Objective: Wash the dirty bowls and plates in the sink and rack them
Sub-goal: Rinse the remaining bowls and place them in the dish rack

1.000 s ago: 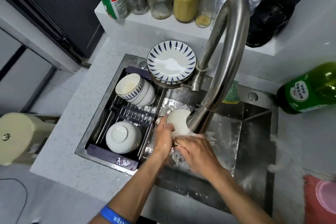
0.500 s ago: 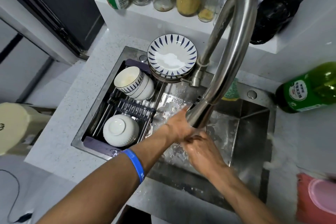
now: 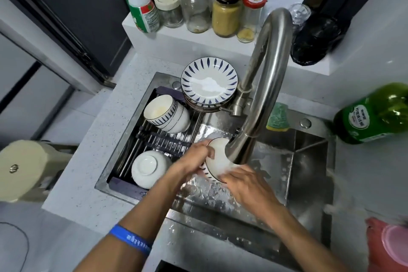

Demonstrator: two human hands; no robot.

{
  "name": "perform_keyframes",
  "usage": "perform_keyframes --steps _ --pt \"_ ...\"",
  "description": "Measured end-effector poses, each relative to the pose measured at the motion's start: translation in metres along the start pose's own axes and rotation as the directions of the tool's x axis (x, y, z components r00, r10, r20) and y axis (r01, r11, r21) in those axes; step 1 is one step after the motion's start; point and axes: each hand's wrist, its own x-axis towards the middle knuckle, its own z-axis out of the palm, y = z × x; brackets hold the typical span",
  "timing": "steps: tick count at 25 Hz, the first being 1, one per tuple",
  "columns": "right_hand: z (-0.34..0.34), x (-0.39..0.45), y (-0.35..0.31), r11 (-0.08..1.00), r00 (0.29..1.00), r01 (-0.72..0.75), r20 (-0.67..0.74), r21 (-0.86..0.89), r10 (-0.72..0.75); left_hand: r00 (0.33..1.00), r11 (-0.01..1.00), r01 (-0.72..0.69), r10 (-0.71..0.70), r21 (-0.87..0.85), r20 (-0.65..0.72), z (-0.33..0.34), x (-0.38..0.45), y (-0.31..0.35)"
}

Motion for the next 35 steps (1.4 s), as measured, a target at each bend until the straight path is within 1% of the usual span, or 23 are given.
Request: perform_keyframes --steps 3,5,7,8,10,11,13,16,17,18,19,20,21,24,26,27,29,30,31,32,33,34,35 --pt "0.001 0.008 -0.008 0.968 0.975 -0.201 -0.065 0.15 0.212 0.965 0.983 -0.172 0.155 -0.066 -0.212 0.011 -0.025 -0.003" --pt "0.007 0.004 -0.01 0.974 0.986 -0.136 -0.067 0.179 0.15 0.972 0.987 -0.151 0.16 0.061 -0.17 0.009 -0.017 -0.007" --pt "0.011 0.0 0.004 1.0 1.0 -0.001 -0.006 0.027 0.001 0.991 0.99 -0.059 0.073 0.13 -0.11 -0.002 -0.006 -0.001" --pt "0.009 -0.001 0.008 0.999 0.999 -0.038 0.002 0.039 0.038 0.993 0.996 -0.08 0.083 0.035 -0.085 -0.008 -0.004 -0.003" --pt "0.007 0.0 0.001 0.932 0.975 -0.214 -0.002 0.292 0.224 0.994 0.945 -0.104 0.106 -0.309 -0.012 -0.005 -0.008 -0.015" --pt "0.008 0.001 -0.005 0.829 0.947 -0.282 0.004 0.483 0.32 0.995 0.913 -0.083 0.098 -0.399 0.018 0.001 -0.012 -0.023" --pt "0.008 0.002 -0.01 0.45 0.867 -0.355 0.107 0.819 0.487 0.995 0.884 -0.04 0.076 -0.466 0.058 0.005 -0.01 -0.036" --pt "0.001 0.001 -0.011 -0.156 0.737 -0.256 0.297 0.954 0.607 0.995 0.881 -0.014 0.058 -0.473 0.078 0.008 0.001 -0.032" --pt "-0.002 0.0 -0.01 -0.312 0.718 -0.203 0.358 0.928 0.597 0.996 0.95 -0.063 0.078 -0.305 0.036 0.017 0.005 -0.026" --pt "-0.003 -0.003 -0.008 -0.436 0.705 -0.142 0.4 0.888 0.585 0.992 0.993 -0.118 0.118 -0.007 -0.039 0.028 0.005 -0.022" --pt "-0.002 -0.006 -0.005 -0.527 0.696 -0.1 0.438 0.844 0.569 0.977 0.947 -0.172 0.2 0.27 -0.079 0.035 0.007 -0.023" --pt "0.001 -0.01 -0.002 -0.572 0.68 -0.084 0.467 0.816 0.566 0.964 0.875 -0.224 0.264 0.429 -0.034 0.041 0.004 -0.02" --pt "0.002 -0.014 -0.001 -0.593 0.656 -0.085 0.493 0.801 0.571 0.969 0.837 -0.237 0.239 0.494 0.061 0.044 0.002 -0.017" --pt "0.005 -0.02 0.0 -0.572 0.661 -0.124 0.498 0.811 0.562 0.975 0.831 -0.145 0.029 0.537 0.219 0.032 0.0 0.008" --pt "0.001 -0.017 -0.007 -0.6 0.703 -0.064 0.463 0.797 0.54 0.974 0.928 -0.111 0.03 0.355 0.225 0.011 0.006 0.014" --pt "-0.001 -0.013 -0.009 -0.616 0.714 -0.022 0.444 0.787 0.542 0.985 0.987 -0.027 -0.001 0.16 0.175 0.01 0.004 0.015" --pt "-0.005 -0.001 -0.009 -0.644 0.717 0.044 0.424 0.764 0.553 1.0 0.981 -0.011 0.012 -0.194 0.007 0.011 -0.005 -0.008" --pt "-0.003 0.006 -0.009 -0.633 0.689 0.039 0.438 0.773 0.578 0.996 0.973 -0.046 0.027 -0.226 -0.087 0.012 -0.017 -0.022" --pt "-0.003 0.011 -0.011 -0.555 0.671 -0.03 0.428 0.831 0.605 0.986 0.974 -0.099 0.069 -0.202 -0.152 0.015 -0.026 -0.034" --pt "0.0 0.014 -0.013 -0.295 0.644 -0.223 0.368 0.929 0.671 0.976 0.977 -0.164 0.142 -0.136 -0.163 0.017 -0.034 -0.042" --pt "0.0 0.016 -0.022 0.049 0.67 -0.4 0.256 0.915 0.696 0.966 0.973 -0.23 0.223 -0.038 -0.134 0.021 -0.042 -0.039" --pt "0.005 0.014 -0.028 0.368 0.742 -0.473 0.138 0.801 0.656 0.965 0.974 -0.225 0.223 -0.003 -0.137 0.024 -0.04 -0.034" --pt "0.006 0.012 -0.036 0.551 0.825 -0.458 0.104 0.698 0.555 0.97 0.981 -0.194 0.191 -0.008 -0.15 0.021 -0.035 -0.029"
